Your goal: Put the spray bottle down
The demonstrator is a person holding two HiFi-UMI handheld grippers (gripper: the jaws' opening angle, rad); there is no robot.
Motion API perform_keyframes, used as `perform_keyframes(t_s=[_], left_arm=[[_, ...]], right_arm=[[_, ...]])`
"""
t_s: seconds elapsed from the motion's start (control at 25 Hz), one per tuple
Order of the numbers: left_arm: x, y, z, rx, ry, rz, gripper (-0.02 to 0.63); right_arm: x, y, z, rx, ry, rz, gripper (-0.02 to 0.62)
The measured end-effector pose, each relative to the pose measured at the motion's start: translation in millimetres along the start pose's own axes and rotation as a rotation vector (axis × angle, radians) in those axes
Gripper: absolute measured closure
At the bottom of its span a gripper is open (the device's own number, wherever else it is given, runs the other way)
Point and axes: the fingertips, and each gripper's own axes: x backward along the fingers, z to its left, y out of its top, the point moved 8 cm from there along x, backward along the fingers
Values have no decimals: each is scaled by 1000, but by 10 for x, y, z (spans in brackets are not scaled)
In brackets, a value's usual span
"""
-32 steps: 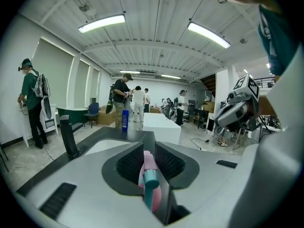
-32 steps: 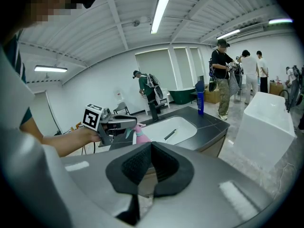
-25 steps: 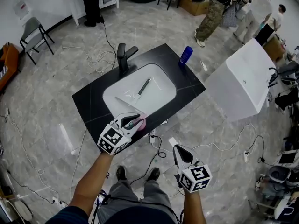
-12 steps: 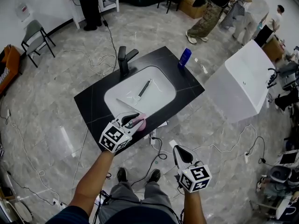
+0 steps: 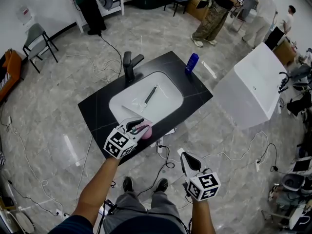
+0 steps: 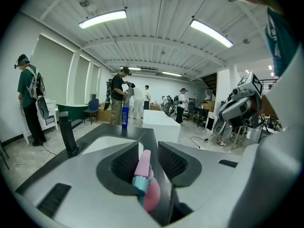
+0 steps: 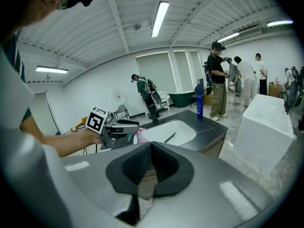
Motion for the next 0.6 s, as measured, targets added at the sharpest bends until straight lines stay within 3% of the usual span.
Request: perform_keyframes(t_s=[0.6], left_arm=[[-40,46,33,-4,1,-3,469]], right_arm=[[-53,38,-55,-4,1,1,584]])
